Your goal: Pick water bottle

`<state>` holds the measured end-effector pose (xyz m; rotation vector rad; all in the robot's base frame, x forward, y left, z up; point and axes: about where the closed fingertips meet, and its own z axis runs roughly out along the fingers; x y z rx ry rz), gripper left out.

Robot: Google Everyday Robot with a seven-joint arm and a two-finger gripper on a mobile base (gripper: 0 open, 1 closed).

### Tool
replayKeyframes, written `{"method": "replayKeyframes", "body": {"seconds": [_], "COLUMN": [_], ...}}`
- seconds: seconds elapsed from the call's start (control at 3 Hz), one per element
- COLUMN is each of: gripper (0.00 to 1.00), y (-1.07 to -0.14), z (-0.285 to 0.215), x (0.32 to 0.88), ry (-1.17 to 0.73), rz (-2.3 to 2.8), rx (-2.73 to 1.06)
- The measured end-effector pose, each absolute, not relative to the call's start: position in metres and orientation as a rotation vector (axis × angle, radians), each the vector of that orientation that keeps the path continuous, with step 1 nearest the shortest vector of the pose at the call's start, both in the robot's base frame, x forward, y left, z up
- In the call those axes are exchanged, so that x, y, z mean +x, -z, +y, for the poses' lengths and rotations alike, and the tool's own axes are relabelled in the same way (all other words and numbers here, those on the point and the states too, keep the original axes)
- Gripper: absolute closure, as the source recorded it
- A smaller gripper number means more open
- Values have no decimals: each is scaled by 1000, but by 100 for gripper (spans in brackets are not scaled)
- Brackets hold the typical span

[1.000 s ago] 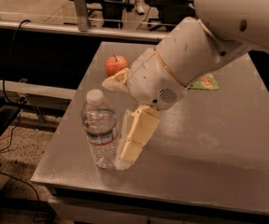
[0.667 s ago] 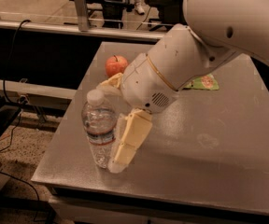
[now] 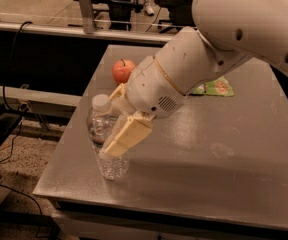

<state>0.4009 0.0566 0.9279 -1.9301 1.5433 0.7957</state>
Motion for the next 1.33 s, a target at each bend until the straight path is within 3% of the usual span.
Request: {"method": "replayKeyframes", "body": {"seconds": [0.67, 1.0, 1.33], "gripper": [87, 100, 100], "y": [-950, -977, -1002], "z": [46, 31, 18], "x": [410, 424, 435], "ry": [-863, -866, -838], "rz": [1518, 1503, 1488], "rx": [-1875, -1837, -1817]}}
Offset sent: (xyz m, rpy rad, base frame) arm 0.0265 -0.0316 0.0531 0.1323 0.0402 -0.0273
